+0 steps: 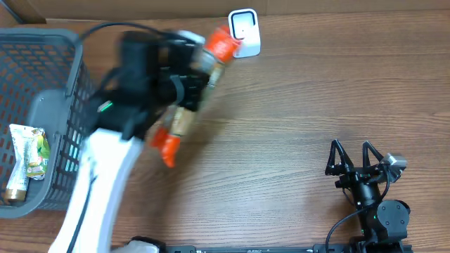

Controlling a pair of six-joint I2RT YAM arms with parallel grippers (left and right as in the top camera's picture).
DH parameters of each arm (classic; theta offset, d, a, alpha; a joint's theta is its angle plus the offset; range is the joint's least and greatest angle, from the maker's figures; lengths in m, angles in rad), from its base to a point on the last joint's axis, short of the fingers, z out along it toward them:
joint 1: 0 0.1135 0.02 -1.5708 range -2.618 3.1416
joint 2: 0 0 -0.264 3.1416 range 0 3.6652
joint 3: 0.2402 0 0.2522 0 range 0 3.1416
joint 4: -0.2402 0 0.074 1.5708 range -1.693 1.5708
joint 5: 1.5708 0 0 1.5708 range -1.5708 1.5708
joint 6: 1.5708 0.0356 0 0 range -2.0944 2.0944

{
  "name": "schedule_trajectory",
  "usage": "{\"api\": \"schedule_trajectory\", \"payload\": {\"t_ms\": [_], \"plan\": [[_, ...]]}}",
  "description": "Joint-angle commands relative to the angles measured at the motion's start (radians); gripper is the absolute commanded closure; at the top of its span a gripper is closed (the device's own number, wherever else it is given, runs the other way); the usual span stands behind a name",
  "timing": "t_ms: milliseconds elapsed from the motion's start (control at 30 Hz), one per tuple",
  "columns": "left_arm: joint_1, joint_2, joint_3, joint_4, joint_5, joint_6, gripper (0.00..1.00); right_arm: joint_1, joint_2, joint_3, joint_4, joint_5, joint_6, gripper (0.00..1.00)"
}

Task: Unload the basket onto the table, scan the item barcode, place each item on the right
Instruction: 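Carry the spaghetti pack right and set it on the table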

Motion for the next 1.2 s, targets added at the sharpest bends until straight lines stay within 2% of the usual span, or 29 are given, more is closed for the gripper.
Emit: {"api": "schedule_trajectory", "payload": {"t_ms": [0, 67, 167, 400, 567, 600, 733, 800, 900, 1033, 1067, 1167], "plan": [[-0.082, 0.112, 0.014, 0.06, 0.007, -0.071, 0.96, 0.005, -0.011, -0.011, 0.008, -0.005, 0.0, 0.0], [-0.126, 0.214, 0.014, 0.1, -0.013, -0.225, 0.96, 0.005, -0.011, -0.011, 0.008, -0.005, 0.0, 0.0], [-0.18, 0.323, 0.014, 0.14, -0.058, -0.388, 0.96, 0.005, -0.011, -0.011, 0.008, -0.005, 0.0, 0.0], [-0.3, 0.534, 0.014, 0.211, -0.152, -0.511, 0.96, 0.005, -0.011, -0.011, 0.008, -0.005, 0.0, 0.0], [-0.337, 0.586, 0.014, 0.235, -0.141, -0.526, 0.95, 0.005, -0.011, -0.011, 0.008, -0.005, 0.0, 0.0], [-0.338, 0.586, 0.015, 0.236, -0.136, -0.525, 0.88, 0.005, -0.011, -0.011, 0.008, -0.005, 0.0, 0.0], [-0.329, 0.548, 0.033, 0.218, -0.053, -0.478, 0.76, 0.005, -0.011, -0.011, 0.008, -0.005, 0.0, 0.0], [-0.323, 0.514, 0.047, 0.199, -0.044, -0.462, 0.66, 0.005, -0.011, -0.011, 0.008, -0.005, 0.0, 0.0], [-0.311, 0.445, 0.069, 0.157, -0.045, -0.433, 0.56, 0.005, -0.011, -0.011, 0.008, -0.005, 0.0, 0.0], [-0.295, 0.325, 0.097, 0.099, -0.05, -0.368, 0.32, 0.005, -0.011, -0.011, 0.008, -0.005, 0.0, 0.0], [-0.29, 0.288, 0.103, 0.083, -0.058, -0.351, 0.29, 0.005, -0.011, -0.011, 0.008, -0.005, 0.0, 0.0], [-0.271, 0.164, 0.109, 0.054, -0.117, -0.265, 0.09, 0.005, -0.011, -0.011, 0.008, -0.005, 0.0, 0.0]]}}
